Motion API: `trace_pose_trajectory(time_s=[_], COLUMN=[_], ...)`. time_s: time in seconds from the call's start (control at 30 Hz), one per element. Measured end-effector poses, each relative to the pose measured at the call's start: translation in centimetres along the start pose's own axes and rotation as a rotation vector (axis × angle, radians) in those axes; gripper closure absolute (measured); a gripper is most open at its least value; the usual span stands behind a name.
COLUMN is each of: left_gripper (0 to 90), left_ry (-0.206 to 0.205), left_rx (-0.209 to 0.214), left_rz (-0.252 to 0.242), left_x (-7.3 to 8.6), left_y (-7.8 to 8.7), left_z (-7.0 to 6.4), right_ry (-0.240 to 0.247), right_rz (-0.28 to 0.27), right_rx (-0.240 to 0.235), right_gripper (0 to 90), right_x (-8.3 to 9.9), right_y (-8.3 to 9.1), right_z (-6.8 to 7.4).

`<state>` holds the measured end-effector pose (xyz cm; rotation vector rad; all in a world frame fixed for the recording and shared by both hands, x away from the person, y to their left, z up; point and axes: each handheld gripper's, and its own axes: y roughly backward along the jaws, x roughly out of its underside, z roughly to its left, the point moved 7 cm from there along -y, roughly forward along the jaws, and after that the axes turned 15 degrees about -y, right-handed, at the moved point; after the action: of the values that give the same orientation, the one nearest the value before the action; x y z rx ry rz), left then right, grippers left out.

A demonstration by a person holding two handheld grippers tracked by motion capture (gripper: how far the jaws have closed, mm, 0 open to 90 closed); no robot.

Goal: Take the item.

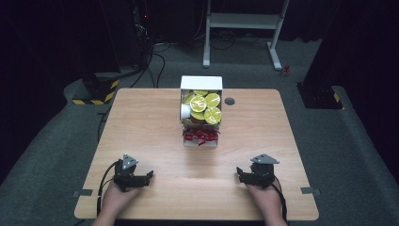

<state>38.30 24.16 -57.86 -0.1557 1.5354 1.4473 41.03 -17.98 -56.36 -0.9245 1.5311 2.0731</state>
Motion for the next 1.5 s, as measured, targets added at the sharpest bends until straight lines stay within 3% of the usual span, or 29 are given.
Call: trace_pose_trajectory(time_s=[0.23,0.67,0.87,1.5], left_gripper=[7.3,7.4,7.3,7.3], left_ry=[-0.001,-0.007,-0.007,-0.007], left_rx=[0.000,0.002,0.000,0.000], left_rz=[0.000,0.004,0.004,0.004], left_x=[0.0,0.0,0.0,0.0], left_y=[0.0,0.0,0.0,0.0], left_z=[0.0,0.0,0.0,0.1], right_ry=[0.019,0.004,0.006,0.037], right_rz=[-0.050,-0.114,-0.154,-0.202], right_rx=[-0.032,-0.058,-0.081,-0.096], right_gripper=[17.8,19.8,21.5,24.7], right_x=[-0.8,-2.0,-3.7,-7.0], right_y=[1.1,2.3,3.4,4.8], right_z=[0.9,1.9,2.6,4.1])
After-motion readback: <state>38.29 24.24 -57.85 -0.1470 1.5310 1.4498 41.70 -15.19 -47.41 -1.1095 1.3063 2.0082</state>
